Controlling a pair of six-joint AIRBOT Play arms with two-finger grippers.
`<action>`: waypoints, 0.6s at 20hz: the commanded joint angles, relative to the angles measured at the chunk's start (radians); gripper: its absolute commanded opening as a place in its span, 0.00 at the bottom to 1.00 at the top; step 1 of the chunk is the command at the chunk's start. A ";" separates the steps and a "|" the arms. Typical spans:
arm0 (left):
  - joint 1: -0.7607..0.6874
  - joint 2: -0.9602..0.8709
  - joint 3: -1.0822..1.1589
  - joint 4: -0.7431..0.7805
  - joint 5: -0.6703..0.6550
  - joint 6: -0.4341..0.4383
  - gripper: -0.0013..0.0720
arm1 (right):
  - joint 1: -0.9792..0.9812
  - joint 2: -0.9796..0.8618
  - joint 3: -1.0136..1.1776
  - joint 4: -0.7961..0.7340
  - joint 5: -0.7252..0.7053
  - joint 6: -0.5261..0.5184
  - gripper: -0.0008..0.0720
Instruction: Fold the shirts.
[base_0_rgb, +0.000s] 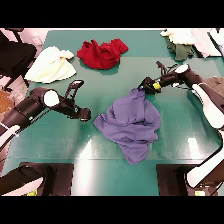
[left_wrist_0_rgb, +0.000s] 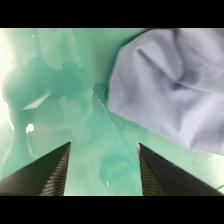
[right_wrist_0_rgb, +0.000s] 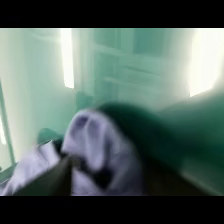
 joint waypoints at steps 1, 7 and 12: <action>0.001 0.002 -0.002 0.029 0.024 -0.019 0.68 | 0.018 -0.056 0.089 -0.010 0.064 0.024 0.25; 0.001 -0.042 -0.136 -0.029 0.283 -0.106 0.68 | 0.028 0.055 0.195 -0.027 0.140 -0.016 0.04; 0.000 -0.262 -0.148 -0.729 0.390 0.524 0.68 | 0.044 0.133 0.201 -0.078 0.153 -0.014 0.04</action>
